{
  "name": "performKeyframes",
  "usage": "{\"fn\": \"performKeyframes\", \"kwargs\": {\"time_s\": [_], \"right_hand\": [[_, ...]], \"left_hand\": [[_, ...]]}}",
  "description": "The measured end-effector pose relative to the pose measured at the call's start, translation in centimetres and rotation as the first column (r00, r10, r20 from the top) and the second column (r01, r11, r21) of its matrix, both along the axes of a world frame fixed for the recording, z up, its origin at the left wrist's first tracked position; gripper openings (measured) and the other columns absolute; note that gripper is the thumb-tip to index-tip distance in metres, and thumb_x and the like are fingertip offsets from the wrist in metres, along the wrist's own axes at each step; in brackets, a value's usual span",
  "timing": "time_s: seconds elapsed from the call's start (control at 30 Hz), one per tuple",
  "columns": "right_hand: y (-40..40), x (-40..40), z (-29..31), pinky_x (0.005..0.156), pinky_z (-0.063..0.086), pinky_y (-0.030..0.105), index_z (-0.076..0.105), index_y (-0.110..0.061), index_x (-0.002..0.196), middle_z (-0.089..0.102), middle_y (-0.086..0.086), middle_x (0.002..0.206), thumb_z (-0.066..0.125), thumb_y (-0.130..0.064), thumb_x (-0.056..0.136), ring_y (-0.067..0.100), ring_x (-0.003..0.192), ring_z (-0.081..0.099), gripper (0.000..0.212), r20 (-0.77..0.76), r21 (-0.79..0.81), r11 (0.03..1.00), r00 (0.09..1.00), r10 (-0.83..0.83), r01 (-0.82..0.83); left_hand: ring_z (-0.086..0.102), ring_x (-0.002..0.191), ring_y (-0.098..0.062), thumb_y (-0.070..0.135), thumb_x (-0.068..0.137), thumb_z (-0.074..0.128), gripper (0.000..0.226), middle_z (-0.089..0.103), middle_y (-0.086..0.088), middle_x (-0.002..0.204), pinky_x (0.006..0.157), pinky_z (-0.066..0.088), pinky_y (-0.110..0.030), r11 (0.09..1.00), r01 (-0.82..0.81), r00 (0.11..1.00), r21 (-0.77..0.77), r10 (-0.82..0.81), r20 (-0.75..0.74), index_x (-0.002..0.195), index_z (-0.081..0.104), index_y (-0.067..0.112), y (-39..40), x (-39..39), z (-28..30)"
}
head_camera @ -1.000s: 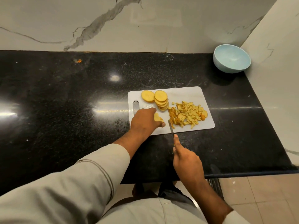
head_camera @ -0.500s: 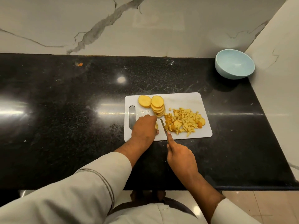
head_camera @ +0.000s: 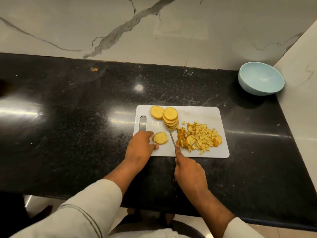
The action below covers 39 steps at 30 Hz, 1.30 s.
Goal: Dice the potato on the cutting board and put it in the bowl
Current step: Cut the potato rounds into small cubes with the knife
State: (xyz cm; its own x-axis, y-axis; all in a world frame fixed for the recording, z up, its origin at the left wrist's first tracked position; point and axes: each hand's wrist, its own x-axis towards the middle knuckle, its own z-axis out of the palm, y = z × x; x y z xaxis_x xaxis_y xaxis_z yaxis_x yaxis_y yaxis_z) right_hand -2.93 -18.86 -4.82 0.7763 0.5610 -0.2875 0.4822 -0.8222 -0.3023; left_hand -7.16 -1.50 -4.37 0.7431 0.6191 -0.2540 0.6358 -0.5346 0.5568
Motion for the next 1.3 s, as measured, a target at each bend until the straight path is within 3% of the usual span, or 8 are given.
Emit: {"fn": "performKeyframes", "kwargs": {"time_s": [0.17, 0.33, 0.4, 0.5, 0.57, 0.7, 0.97, 1.3], "right_hand": [[0.6, 0.2, -0.5, 0.058, 0.037, 0.033, -0.002, -0.035, 0.152, 0.063, 0.003, 0.092, 0.034, -0.023, 0.098, 0.023, 0.078, 0.061, 0.066, -0.021, -0.063, 0.997, 0.998, 0.052, -0.053], [0.4, 0.0, -0.5, 0.060, 0.039, 0.033, -0.006, -0.033, 0.152, 0.061, 0.003, 0.094, 0.033, -0.022, 0.099, 0.020, 0.074, 0.057, 0.067, -0.038, -0.081, 0.994, 0.997, 0.068, -0.071], [0.3, 0.0, -0.4, 0.060, 0.039, 0.033, -0.008, -0.033, 0.152, 0.059, 0.002, 0.094, 0.032, -0.022, 0.099, 0.018, 0.071, 0.052, 0.067, -0.049, -0.077, 0.995, 0.997, 0.062, -0.065], [0.1, -0.3, -0.4, 0.066, 0.048, 0.035, -0.008, -0.033, 0.152, 0.060, 0.001, 0.095, 0.031, -0.024, 0.101, 0.018, 0.078, 0.059, 0.065, -0.047, -0.050, 0.998, 0.998, 0.040, -0.042], [0.0, -0.5, -0.4, 0.067, 0.050, 0.035, -0.005, -0.034, 0.152, 0.061, 0.000, 0.092, 0.032, -0.026, 0.101, 0.018, 0.078, 0.061, 0.064, -0.026, -0.022, 1.000, 1.000, 0.009, -0.010], [0.2, -1.0, -0.3, 0.060, 0.046, 0.034, -0.007, -0.033, 0.152, 0.055, -0.004, 0.079, 0.032, -0.031, 0.101, 0.015, 0.067, 0.057, 0.063, 0.031, 0.013, 0.998, 0.998, -0.056, 0.056], [1.5, -1.8, -0.6, 0.056, 0.037, 0.031, 0.005, -0.031, 0.153, 0.063, -0.002, 0.091, 0.034, -0.030, 0.100, 0.017, 0.076, 0.063, 0.060, 0.046, -0.007, 0.994, 0.993, -0.108, 0.109], [1.8, -0.9, -0.6, 0.059, 0.044, 0.035, 0.000, -0.028, 0.153, 0.064, 0.001, 0.095, 0.035, -0.024, 0.098, 0.021, 0.077, 0.063, 0.065, 0.059, -0.009, 1.000, 0.998, -0.019, 0.019]], "left_hand": [[0.062, 0.096, -0.022, 0.011, 0.078, 0.074, 0.042, 0.066, -0.002, 0.099, 0.085, 0.048, -0.029, 0.991, -0.066, 0.993, -0.116, 0.076, 0.088, 0.119, 0.065, 0.019, -0.8, 1.0, 0.0], [0.062, 0.091, -0.018, 0.008, 0.075, 0.078, 0.054, 0.062, 0.003, 0.088, 0.088, 0.051, -0.032, 0.984, -0.055, 0.997, -0.169, 0.064, 0.043, 0.124, 0.062, 0.021, 0.4, 1.5, -0.1], [0.062, 0.095, -0.019, 0.014, 0.072, 0.081, 0.057, 0.065, 0.001, 0.097, 0.088, 0.050, -0.031, 0.985, -0.008, 1.000, -0.173, 0.011, 0.016, 0.125, 0.062, 0.021, 0.7, 1.8, 0.1], [0.058, 0.109, -0.022, 0.039, 0.068, 0.083, 0.068, 0.062, -0.002, 0.118, 0.093, 0.048, -0.034, 0.986, 0.149, 0.984, -0.078, -0.156, -0.082, 0.129, 0.058, 0.021, 0.8, 2.5, 0.5], [0.056, 0.112, -0.024, 0.050, 0.073, 0.075, 0.064, 0.057, -0.003, 0.120, 0.090, 0.045, -0.034, 0.962, 0.268, 0.953, 0.054, -0.256, -0.161, 0.127, 0.057, 0.022, 0.6, 3.1, 0.7], [0.058, 0.102, -0.024, 0.049, 0.081, 0.067, 0.045, 0.058, -0.005, 0.111, 0.077, 0.043, -0.031, 0.929, 0.345, 0.930, 0.134, -0.318, -0.187, 0.114, 0.062, 0.019, 0.4, 3.3, 0.7], [0.056, 0.102, -0.025, 0.049, 0.079, 0.069, 0.049, 0.049, -0.004, 0.115, 0.075, 0.043, -0.033, 0.910, 0.373, 0.923, 0.179, -0.344, -0.173, 0.118, 0.057, 0.021, 0.4, 3.0, 0.8], [0.056, 0.103, -0.024, 0.035, 0.084, 0.069, 0.046, 0.053, -0.005, 0.116, 0.089, 0.046, -0.033, 0.916, 0.382, 0.922, 0.122, -0.369, -0.117, 0.125, 0.062, 0.014, 0.0, 3.2, 0.8]]}}
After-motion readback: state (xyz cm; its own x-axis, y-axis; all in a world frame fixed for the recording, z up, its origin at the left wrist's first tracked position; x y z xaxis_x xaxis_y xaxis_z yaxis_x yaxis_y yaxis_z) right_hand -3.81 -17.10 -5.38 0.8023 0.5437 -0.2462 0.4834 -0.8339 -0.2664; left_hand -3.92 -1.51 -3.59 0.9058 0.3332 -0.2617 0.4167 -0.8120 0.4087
